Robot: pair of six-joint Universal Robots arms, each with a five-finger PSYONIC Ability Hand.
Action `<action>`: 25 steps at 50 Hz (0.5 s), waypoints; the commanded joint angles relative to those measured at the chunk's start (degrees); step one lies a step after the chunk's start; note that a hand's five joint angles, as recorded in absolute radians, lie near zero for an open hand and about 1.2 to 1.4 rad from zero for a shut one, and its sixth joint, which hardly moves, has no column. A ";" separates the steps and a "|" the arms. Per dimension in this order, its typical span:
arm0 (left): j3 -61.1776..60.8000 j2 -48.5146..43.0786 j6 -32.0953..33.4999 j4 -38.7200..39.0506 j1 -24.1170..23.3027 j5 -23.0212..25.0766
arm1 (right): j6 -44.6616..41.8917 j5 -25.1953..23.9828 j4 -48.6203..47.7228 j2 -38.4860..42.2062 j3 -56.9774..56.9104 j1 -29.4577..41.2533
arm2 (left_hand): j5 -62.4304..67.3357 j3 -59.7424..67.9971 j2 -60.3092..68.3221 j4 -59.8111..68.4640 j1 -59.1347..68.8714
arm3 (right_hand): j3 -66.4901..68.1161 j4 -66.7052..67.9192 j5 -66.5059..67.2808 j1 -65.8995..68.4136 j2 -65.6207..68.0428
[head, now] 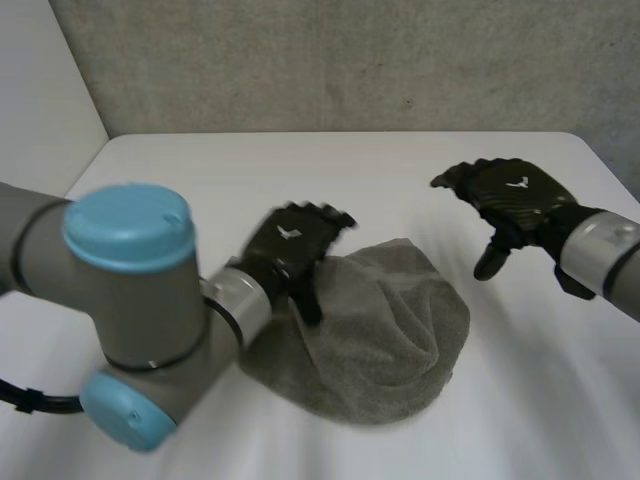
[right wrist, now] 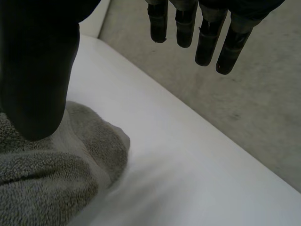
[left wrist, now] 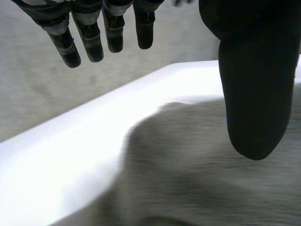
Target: Fold the towel.
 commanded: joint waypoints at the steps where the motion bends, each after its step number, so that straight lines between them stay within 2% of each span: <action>1: 0.53 -0.71 0.60 0.57 6.66 0.67 | -5.59 -0.39 11.90 11.72 -14.82 5.11 | 0.77 0.80 0.88 0.81 0.80 | -3.84 -4.66 -3.39 -0.62 -4.08; 4: 0.62 -1.07 1.13 0.48 7.19 1.02 | -8.34 -0.47 14.12 14.21 -17.57 6.01 | 0.77 0.80 0.88 0.81 0.80 | -3.84 -4.66 -3.39 -0.62 -4.08; 6: 1.40 -3.42 3.05 0.40 7.80 2.77 | -14.81 -0.39 16.58 18.32 -21.07 6.79 | 0.60 0.63 0.72 0.65 0.63 | -3.84 -4.66 -3.39 -0.62 -4.08; 11: 3.68 -8.00 7.53 -0.83 8.25 5.33 | -22.64 -0.12 17.20 22.54 -23.46 7.32 | 0.93 0.96 1.05 0.98 0.97 | -3.84 -4.66 -3.39 -0.62 -4.08; 17: 6.67 -12.74 13.42 -5.48 9.30 5.68 | -25.03 1.28 17.11 27.38 -25.57 9.34 | 1.10 1.13 1.22 1.15 1.14 | -3.84 -4.66 -3.39 -0.62 -4.08; 23: 8.70 -16.09 16.86 -6.28 9.30 5.16 | -25.04 1.72 15.62 29.06 -25.83 9.61 | 0.94 0.96 1.05 0.98 0.97 | -3.84 -4.66 -3.39 -0.62 -4.08; 25: 10.01 -17.23 17.65 -6.20 9.30 5.16 | -24.69 3.03 12.38 30.02 -26.01 9.87 | 0.94 0.96 1.05 0.98 0.97 | -3.84 -4.66 -3.39 -0.62 -4.08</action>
